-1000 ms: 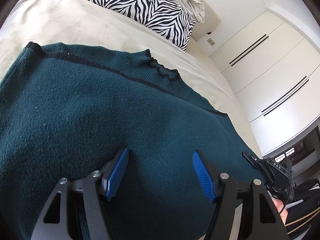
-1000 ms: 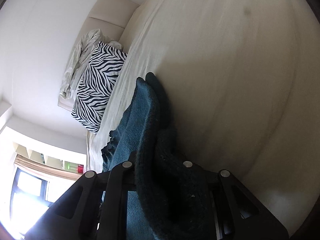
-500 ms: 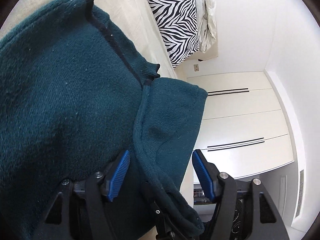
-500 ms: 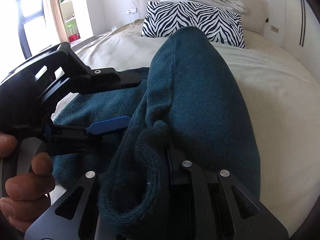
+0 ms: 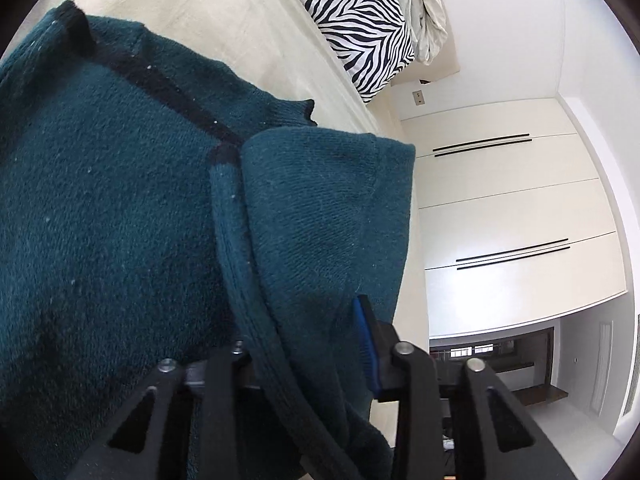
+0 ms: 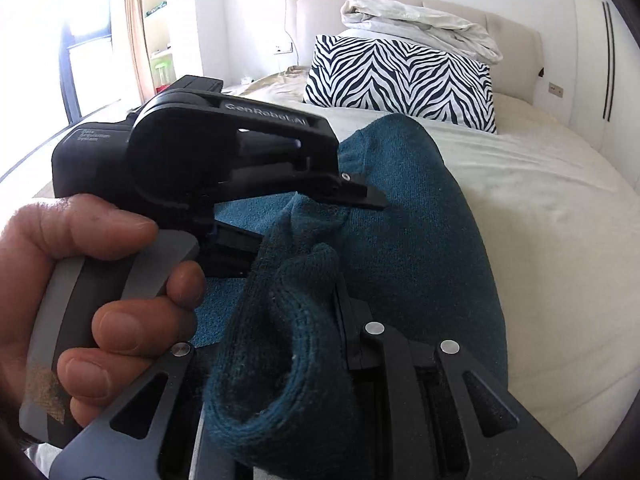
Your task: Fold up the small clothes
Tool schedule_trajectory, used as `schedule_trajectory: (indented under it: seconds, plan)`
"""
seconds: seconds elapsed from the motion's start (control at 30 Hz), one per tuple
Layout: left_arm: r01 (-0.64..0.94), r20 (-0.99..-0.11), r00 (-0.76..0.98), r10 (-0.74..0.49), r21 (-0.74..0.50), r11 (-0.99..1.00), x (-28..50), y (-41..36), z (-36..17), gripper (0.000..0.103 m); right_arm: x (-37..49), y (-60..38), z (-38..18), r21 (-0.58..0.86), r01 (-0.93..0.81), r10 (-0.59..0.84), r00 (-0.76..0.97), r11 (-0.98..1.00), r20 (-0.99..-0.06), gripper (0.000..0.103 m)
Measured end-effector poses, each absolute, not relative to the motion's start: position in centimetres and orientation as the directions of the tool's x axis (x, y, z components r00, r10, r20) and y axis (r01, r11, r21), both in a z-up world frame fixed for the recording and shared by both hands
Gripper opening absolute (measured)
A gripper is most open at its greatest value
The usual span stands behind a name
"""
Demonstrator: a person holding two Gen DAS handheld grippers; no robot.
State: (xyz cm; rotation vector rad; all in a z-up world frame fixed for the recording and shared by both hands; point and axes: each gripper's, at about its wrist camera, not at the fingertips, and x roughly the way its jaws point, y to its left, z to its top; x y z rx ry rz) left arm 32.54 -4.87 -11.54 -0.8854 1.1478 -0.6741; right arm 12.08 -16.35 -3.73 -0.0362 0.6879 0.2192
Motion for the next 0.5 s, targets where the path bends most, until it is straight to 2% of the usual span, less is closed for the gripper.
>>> schedule_trajectory:
  seconds: [0.07,0.2,0.3,0.43,0.5]
  plan:
    - [0.027,-0.495,0.281,-0.822,-0.853,0.522,32.9,-4.2,-11.4,0.015,12.0,-16.5,-3.7,0.07,-0.233,0.223,0.738,0.97,-0.636,0.017]
    - [0.071,-0.529,0.291,-0.797,-0.819,0.569,33.3,-2.3,-10.4,0.014,11.5,-16.3,-2.9,0.175,-0.305,0.343,0.689,0.936,-0.638,0.022]
    - [0.084,-0.554,0.312,-0.772,-0.793,0.604,34.0,0.3,-9.7,0.014,9.8,-16.3,-1.8,0.271,-0.387,0.468,0.645,0.882,-0.604,0.025]
    - [0.098,-0.603,0.315,-0.733,-0.748,0.657,34.9,3.5,-9.5,0.014,7.5,-16.8,-1.2,0.28,-0.424,0.504,0.642,0.861,-0.577,0.025]
    - [0.112,-0.641,0.306,-0.704,-0.71,0.695,35.1,4.4,-9.8,0.014,8.0,-17.4,-1.7,0.289,-0.394,0.486,0.641,0.873,-0.595,0.025]
